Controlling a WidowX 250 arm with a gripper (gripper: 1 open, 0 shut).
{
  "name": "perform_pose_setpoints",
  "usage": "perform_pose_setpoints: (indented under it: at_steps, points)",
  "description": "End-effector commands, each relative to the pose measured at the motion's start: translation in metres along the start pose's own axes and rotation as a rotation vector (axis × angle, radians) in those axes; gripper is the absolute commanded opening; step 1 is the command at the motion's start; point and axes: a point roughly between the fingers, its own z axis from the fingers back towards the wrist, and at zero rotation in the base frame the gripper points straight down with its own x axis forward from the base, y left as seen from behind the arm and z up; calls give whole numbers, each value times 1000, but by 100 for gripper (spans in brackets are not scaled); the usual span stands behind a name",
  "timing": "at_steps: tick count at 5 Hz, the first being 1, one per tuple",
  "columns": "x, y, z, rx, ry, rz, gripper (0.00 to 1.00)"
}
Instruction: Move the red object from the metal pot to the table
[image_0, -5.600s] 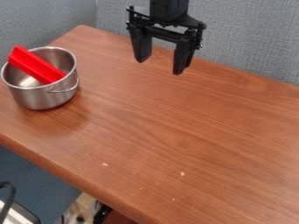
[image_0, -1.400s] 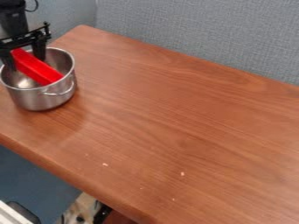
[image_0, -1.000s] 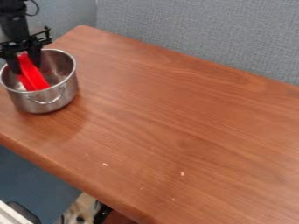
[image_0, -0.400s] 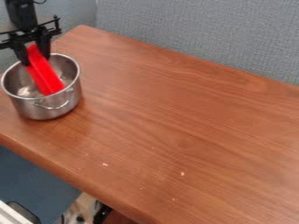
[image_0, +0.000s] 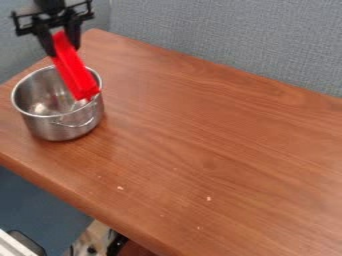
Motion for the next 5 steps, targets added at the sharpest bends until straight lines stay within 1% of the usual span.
perform_pose_setpoints:
  at_steps: [1, 2, 3, 4, 5]
  points:
    - [-11, -31, 51, -75, -74, -50, 0]
    - [-41, -67, 64, -117, -44, -119, 0]
    - [-72, -100, 57, -125, -23, -200, 0]
    - [-111, -114, 59, -150, -8, -282, 0]
    - [-147, -122, 53, -152, 0, -363, 0]
